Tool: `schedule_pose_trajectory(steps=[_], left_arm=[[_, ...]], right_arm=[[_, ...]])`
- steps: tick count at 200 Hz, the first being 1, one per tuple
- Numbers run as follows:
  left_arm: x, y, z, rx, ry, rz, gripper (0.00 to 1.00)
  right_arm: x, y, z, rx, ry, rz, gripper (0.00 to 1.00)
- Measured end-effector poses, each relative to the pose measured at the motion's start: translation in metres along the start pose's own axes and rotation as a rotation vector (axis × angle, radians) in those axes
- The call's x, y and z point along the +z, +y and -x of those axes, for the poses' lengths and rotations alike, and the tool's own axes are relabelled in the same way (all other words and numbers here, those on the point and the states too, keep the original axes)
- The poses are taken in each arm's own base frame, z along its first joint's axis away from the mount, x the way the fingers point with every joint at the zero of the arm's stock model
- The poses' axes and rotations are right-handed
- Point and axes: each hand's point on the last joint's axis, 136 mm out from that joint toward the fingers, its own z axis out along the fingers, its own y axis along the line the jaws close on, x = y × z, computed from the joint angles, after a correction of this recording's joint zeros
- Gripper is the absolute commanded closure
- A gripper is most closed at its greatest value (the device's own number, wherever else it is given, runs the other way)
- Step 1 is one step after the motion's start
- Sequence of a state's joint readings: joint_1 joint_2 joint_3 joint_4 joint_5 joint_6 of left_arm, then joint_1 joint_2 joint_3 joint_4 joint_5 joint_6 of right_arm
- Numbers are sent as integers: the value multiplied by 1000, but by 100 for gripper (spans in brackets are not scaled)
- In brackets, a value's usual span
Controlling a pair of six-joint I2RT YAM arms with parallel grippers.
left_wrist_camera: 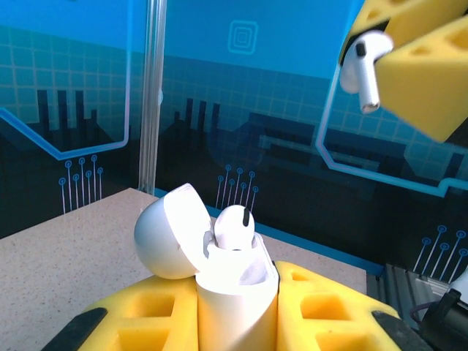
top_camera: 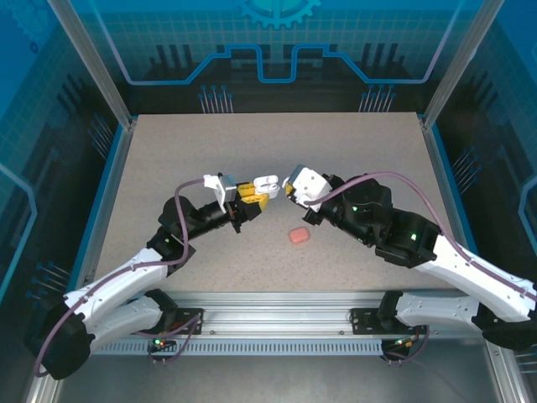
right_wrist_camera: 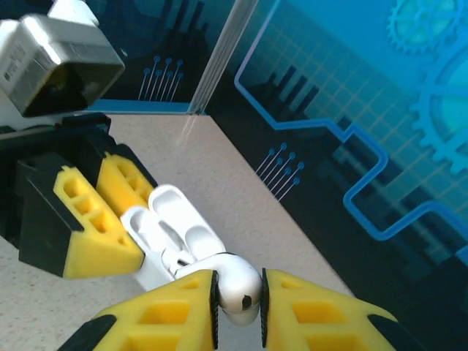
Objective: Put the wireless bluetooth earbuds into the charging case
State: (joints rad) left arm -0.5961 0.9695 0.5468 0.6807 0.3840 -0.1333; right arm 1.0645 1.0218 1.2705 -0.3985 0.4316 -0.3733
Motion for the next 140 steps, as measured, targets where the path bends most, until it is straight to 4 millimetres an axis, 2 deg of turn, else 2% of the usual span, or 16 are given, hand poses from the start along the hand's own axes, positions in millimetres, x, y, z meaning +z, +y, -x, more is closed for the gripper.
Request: schedule_pose_trajectory(steps=[34,75,140], left_arm=[[0,-1,1,3,-4,-7,100],[0,-1,1,3,-4,-7,100],[0,-2,1,3,-3,-11,100]], right_arm=[[15,7,11,-103,22,-3,78],[34,20,3,-192,81,21,79],[45,33,-2,-250,124,51,78]])
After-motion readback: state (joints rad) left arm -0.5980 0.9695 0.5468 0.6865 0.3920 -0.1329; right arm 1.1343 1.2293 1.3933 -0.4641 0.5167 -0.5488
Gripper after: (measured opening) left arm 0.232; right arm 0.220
